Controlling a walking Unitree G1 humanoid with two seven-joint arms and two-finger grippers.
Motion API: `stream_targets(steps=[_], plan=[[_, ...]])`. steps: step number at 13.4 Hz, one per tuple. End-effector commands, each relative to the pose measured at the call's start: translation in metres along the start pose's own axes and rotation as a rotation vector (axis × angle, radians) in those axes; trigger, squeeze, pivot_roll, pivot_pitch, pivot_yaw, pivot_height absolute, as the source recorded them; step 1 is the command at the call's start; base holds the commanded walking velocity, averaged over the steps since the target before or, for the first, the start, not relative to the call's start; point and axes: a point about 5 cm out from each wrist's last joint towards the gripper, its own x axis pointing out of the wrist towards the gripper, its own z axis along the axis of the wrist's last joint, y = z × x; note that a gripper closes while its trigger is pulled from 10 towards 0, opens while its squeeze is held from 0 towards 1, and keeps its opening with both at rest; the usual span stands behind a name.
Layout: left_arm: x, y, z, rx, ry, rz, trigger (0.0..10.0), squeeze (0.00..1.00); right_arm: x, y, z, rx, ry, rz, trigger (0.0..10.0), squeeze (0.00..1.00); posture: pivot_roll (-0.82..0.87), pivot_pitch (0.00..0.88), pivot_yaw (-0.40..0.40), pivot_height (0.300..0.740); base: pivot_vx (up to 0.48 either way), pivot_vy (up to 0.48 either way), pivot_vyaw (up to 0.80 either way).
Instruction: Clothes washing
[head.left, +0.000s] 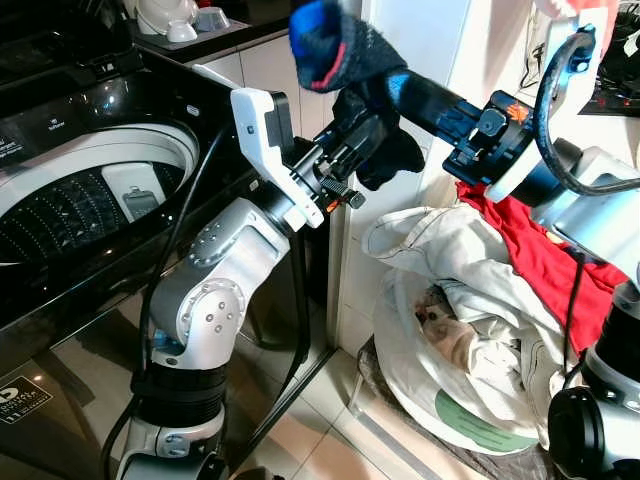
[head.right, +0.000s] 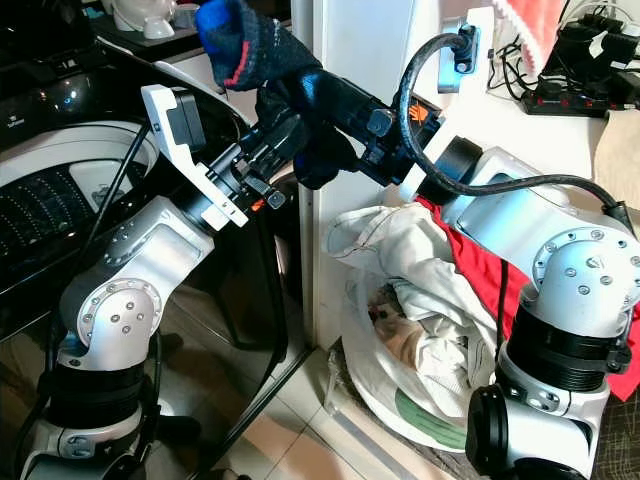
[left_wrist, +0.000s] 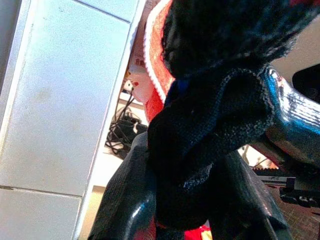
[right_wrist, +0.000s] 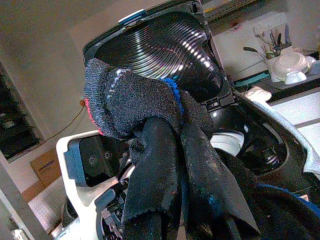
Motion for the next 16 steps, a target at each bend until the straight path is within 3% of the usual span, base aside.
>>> stream_targets(steps=[1, 2, 3, 4, 5, 6, 7, 8, 9, 10, 11, 12, 13, 14, 16], plan=[[-0.003, 0.006, 0.0, 0.011, -0.002, 0.026, 0.0, 0.0, -0.001, 0.004, 0.002, -0.021, -0.01, 0.007, 0.0, 0.0, -0.1, 0.0, 0.047, 0.74, 0.0, 0.0, 0.0], [-0.003, 0.01, 0.003, 0.028, -0.009, 0.05, 0.0, 0.0, 0.0, 0.001, 0.001, -0.011, -0.006, -0.002, 10.0, 0.0, -0.1, 0.0, 0.048, 0.74, 0.0, 0.0, 0.0], [-0.004, 0.017, 0.007, 0.055, -0.013, 0.091, 0.0, 0.0, 0.0, 0.0, 0.002, -0.026, -0.005, -0.023, 10.0, 1.0, -0.1, 0.0, 0.048, 0.74, 0.0, 0.0, 0.0], [-0.006, 0.029, 0.013, 0.095, -0.028, 0.173, 0.0, 0.0, -0.001, -0.001, 0.003, -0.053, -0.001, -0.04, 10.0, 1.0, -0.1, 0.0, 0.048, 0.74, 0.0, 0.0, 0.0], [-0.009, 0.046, 0.025, 0.15, -0.051, 0.274, 0.0, 0.0, -0.003, -0.008, 0.004, -0.094, 0.004, -0.114, 10.0, 0.75, -0.09, 0.0, 0.055, 0.74, 0.0, 0.0, 0.0], [-0.016, 0.073, 0.04, 0.235, -0.055, 0.439, 0.0, 0.0, -0.006, -0.015, 0.006, -0.148, 0.019, -0.169, 10.0, 0.0, -0.09, 0.0, 0.056, 0.74, 0.0, 0.0, 0.0], [-0.031, 0.112, 0.059, 0.393, 0.001, 0.698, 0.0, 0.0, -0.007, -0.014, -0.006, -0.258, 0.139, -0.176, 10.0, 0.0, -0.09, 0.0, 0.058, 0.74, 0.0, 0.0, 0.0], [-0.047, 0.148, 0.071, 0.625, 0.198, 0.922, 0.0, 0.0, -0.001, -0.009, -0.021, -0.282, 0.214, -0.14, 10.0, 0.0, -0.09, 0.0, 0.054, 0.74, 0.0, 0.0, 0.0], [-0.058, 0.171, 0.078, 0.783, 0.335, 1.016, 0.0, 0.0, 0.008, -0.004, -0.029, -0.29, 0.231, -0.125, 10.0, 0.0, -0.08, 0.0, 0.054, 0.74, 0.0, 0.0, 0.0], [-0.078, 0.194, 0.069, 0.832, 0.501, 1.113, 0.0, 0.0, 0.018, 0.001, -0.032, -0.28, 0.214, -0.107, 10.0, 0.0, -0.08, 0.0, 0.057, 0.74, 0.0, 0.0, 0.0], [-0.087, 0.201, 0.064, 0.836, 0.576, 1.157, 3.2, 0.0, 0.02, 0.005, -0.035, -0.296, 0.229, -0.073, 10.0, 0.0, -0.09, 0.0, 0.06, 0.74, 0.0, 0.0, 0.0], [-0.095, 0.206, 0.058, 0.838, 0.657, 1.18, 10.0, 0.0, 0.021, 0.009, -0.038, -0.311, 0.248, -0.037, 10.0, 0.0, -0.09, 0.0, 0.063, 0.74, 0.0, 0.0, 0.0], [-0.098, 0.209, 0.054, 0.805, 0.684, 1.179, 10.0, 0.0, 0.021, 0.012, -0.039, -0.307, 0.244, -0.019, 10.0, 0.0, -0.09, 0.0, 0.063, 0.74, 0.0, 0.0, 0.0], [-0.095, 0.21, 0.053, 0.788, 0.702, 1.139, 10.0, 1.0, 0.02, 0.013, -0.04, -0.316, 0.258, -0.015, 10.0, 0.0, -0.1, 0.0, 0.068, 0.74, 0.0, 0.0, 0.0], [-0.094, 0.211, 0.053, 0.782, 0.702, 1.139, 10.0, 1.0, 0.019, 0.013, -0.041, -0.319, 0.262, -0.012, 10.0, 0.0, -0.1, 0.0, 0.072, 0.74, 0.0, 0.0, 0.0]])
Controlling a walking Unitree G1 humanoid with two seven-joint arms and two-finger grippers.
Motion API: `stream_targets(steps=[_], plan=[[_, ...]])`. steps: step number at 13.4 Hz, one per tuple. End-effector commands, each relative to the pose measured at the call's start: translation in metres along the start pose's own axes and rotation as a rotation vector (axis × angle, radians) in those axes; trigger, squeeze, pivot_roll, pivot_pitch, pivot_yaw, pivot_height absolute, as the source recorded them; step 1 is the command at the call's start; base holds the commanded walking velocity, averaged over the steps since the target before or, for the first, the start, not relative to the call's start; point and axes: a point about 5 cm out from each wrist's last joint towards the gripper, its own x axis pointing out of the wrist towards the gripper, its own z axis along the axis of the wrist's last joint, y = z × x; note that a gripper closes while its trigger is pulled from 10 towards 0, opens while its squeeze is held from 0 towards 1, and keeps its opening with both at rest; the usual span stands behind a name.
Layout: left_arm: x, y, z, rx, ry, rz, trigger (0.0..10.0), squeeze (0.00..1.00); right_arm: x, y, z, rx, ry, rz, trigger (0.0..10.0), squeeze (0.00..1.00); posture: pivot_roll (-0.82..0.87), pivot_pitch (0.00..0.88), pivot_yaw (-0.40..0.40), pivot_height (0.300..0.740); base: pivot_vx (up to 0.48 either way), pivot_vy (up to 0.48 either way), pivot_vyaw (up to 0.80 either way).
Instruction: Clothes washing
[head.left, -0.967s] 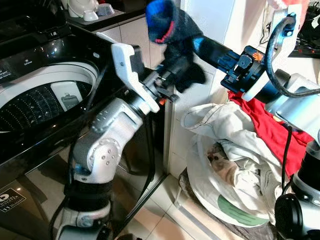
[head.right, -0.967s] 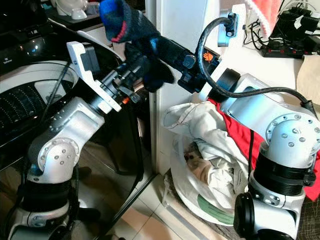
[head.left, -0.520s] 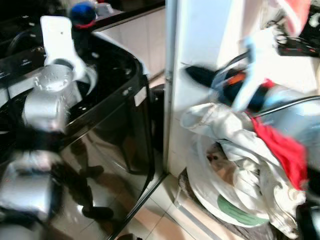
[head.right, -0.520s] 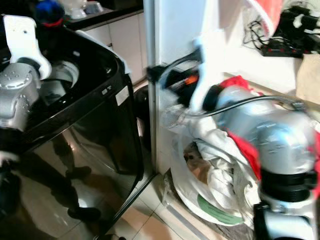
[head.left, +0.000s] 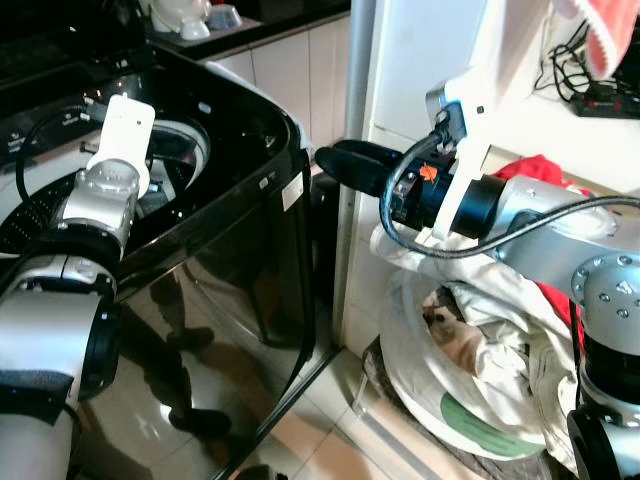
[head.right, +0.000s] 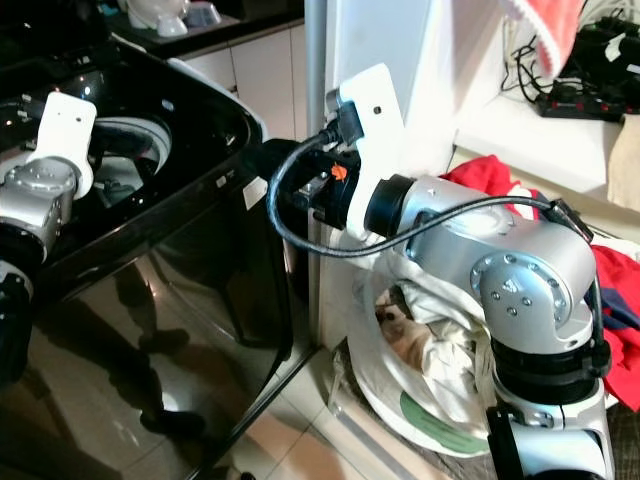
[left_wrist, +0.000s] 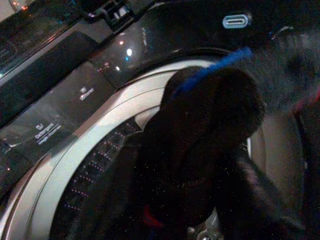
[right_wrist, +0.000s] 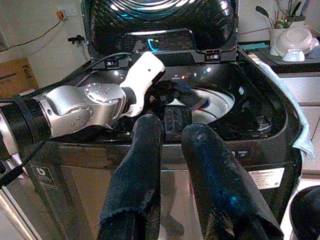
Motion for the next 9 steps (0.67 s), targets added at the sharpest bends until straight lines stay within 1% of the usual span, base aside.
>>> stream_targets(steps=[1, 4, 7, 9], plan=[[0.0003, 0.0026, 0.0029, 0.013, 0.0, -0.004, 10.0, 1.0, -0.0002, 0.0009, -0.0009, -0.018, 0.012, 0.001, 10.0, 0.0, -0.1, 0.0, 0.072, 0.74, 0.0, 0.0, 0.0], [0.0007, 0.0015, -0.0003, -0.008, 0.022, -0.038, 10.0, 1.0, -0.0008, -0.0016, -0.0009, -0.02, 0.016, -0.016, 10.0, 0.0, -0.1, 0.0, 0.07, 0.74, 0.0, 0.0, 0.0], [0.0007, 0.0019, -0.0014, -0.021, 0.026, -0.042, 10.0, 1.0, -0.0009, -0.0042, -0.0004, -0.019, 0.017, -0.029, 10.0, 0.0, -0.1, 0.0, 0.066, 0.74, 0.0, 0.0, 0.0], [0.0007, 0.0025, -0.0011, -0.015, 0.025, -0.04, 10.0, 1.0, -0.0007, -0.0048, -0.0002, -0.02, 0.017, -0.033, 10.0, 0.0, -0.1, 0.0, 0.067, 0.74, 0.0, 0.0, 0.0]])
